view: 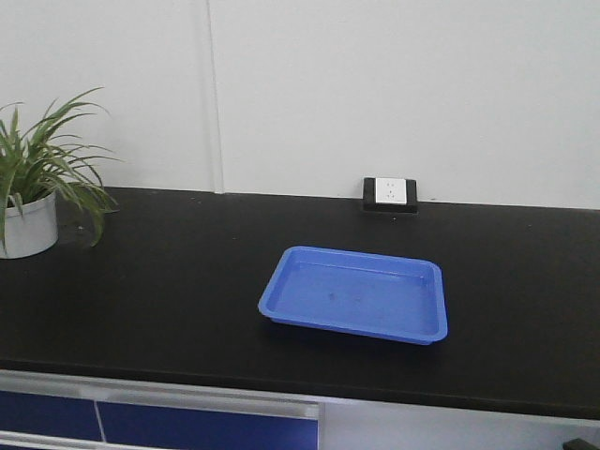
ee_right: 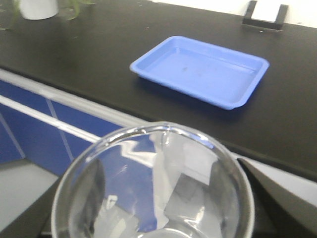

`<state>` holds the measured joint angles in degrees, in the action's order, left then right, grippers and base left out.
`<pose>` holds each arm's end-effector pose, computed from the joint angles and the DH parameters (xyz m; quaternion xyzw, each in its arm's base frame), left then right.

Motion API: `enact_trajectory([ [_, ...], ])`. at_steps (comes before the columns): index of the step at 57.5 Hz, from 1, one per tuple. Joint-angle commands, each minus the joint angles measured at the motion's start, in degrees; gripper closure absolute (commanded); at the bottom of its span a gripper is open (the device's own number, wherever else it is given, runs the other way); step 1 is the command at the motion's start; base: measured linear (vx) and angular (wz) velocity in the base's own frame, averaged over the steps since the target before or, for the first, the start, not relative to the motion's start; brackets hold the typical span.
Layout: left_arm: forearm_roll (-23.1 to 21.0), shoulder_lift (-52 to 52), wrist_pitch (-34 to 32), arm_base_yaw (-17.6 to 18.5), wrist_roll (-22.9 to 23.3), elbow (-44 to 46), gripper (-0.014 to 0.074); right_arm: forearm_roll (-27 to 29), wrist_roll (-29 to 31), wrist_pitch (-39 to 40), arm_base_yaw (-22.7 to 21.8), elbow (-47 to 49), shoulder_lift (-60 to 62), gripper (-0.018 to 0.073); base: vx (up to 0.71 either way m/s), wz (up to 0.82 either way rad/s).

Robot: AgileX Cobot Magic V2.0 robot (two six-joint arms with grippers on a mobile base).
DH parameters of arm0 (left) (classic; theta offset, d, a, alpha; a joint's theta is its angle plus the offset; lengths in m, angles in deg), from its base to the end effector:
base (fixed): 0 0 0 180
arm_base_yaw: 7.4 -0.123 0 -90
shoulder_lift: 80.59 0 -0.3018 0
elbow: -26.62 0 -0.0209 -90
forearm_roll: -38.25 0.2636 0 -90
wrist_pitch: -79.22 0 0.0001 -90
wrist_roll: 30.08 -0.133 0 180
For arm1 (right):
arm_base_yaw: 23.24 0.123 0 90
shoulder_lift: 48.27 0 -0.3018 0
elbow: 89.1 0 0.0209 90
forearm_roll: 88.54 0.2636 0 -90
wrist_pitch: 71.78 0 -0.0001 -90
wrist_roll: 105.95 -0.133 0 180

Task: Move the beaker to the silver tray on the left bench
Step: 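Drive the base to the bench with the silver tray, holding the beaker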

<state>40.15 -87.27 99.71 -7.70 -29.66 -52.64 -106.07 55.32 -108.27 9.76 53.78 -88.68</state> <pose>0.0892 0.0020 0.1599 0.0039 0.8008 0.0133 0.5987 0.1335 0.0583 0.3453 -0.1560 0.8159 0.1063 0.5465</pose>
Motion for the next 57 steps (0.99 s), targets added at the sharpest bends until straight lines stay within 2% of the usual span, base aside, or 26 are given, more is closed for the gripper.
enact_trajectory([
  [1, -0.1, 0.9, -4.4, 0.4, 0.1, -1.6, 0.0595, -1.7, 0.2, 4.3, 0.0, 1.7, -0.1, 0.0567, -0.36, 0.20],
  [21, -0.1, 0.9, -4.4, 0.4, 0.1, -1.6, 0.0595, -1.7, 0.2, 4.3, 0.0, 1.7, -0.1, 0.0567, -0.38, 0.31],
  [57, -0.1, 0.9, -4.4, 0.4, 0.1, -1.6, 0.0595, -1.7, 0.2, 4.3, 0.0, 1.7, -0.1, 0.0567, -0.39, 0.50],
])
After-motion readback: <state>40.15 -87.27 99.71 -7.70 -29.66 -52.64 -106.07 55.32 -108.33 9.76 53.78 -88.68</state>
